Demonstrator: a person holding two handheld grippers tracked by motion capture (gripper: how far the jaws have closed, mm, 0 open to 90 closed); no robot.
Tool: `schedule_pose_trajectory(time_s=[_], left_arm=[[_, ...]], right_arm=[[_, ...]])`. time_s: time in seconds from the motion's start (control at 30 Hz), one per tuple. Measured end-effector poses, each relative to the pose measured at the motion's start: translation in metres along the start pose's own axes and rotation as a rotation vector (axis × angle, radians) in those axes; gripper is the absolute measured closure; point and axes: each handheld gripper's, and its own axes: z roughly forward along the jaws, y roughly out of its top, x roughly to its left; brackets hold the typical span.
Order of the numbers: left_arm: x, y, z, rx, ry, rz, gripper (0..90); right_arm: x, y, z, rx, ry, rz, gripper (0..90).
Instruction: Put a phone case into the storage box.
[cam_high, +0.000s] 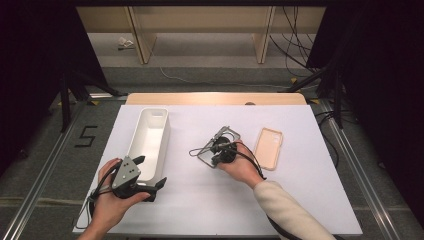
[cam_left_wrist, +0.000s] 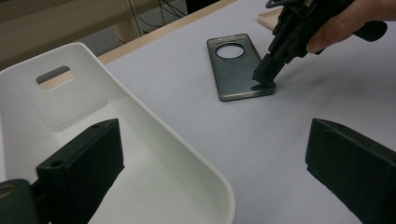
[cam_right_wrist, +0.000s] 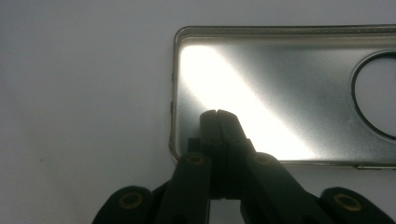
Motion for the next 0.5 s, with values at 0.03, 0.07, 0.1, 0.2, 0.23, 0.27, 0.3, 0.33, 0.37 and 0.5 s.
schedule_pose_trajectory(time_s=[0.03,0.07,0.1,0.2,0.23,0.27,0.3,0.33,0.37,0.5], left_arm=[[0.000,0.000,0.000,0.001,0.000,0.001,3.7],[0.000,0.000,0.000,0.001,0.000,0.001,3.7],[0.000,0.000,0.000,0.002,-0.001,0.001,3.7],[0.000,0.000,0.000,0.002,0.000,0.001,3.7],[0.000,0.000,0.000,0.002,0.000,0.001,3.7],[-0.001,0.000,0.000,0.002,-0.001,-0.002,3.7],[-0.001,0.000,0.000,0.002,-0.003,-0.002,3.7],[-0.001,0.000,0.000,0.002,-0.003,-0.002,3.7],[-0.001,0.000,0.001,0.003,-0.003,0.000,3.7],[-0.001,0.000,0.001,0.003,-0.003,0.000,3.7]], right_arm=[[-0.001,-0.001,-0.002,0.010,-0.003,-0.007,90.0],[-0.002,-0.002,-0.003,0.022,-0.008,-0.016,90.0],[-0.003,-0.004,-0.005,0.034,-0.014,-0.036,90.0],[-0.006,-0.006,-0.008,0.063,-0.029,-0.060,90.0],[-0.009,-0.009,-0.010,0.077,-0.039,-0.075,90.0],[-0.011,-0.010,-0.011,0.080,-0.042,-0.082,90.0],[-0.013,-0.011,-0.012,0.082,-0.042,-0.080,90.0],[-0.015,-0.013,-0.013,0.084,-0.043,-0.078,90.0],[-0.017,-0.014,-0.014,0.085,-0.048,-0.077,90.0],[-0.022,-0.017,-0.015,0.088,-0.054,-0.073,90.0]])
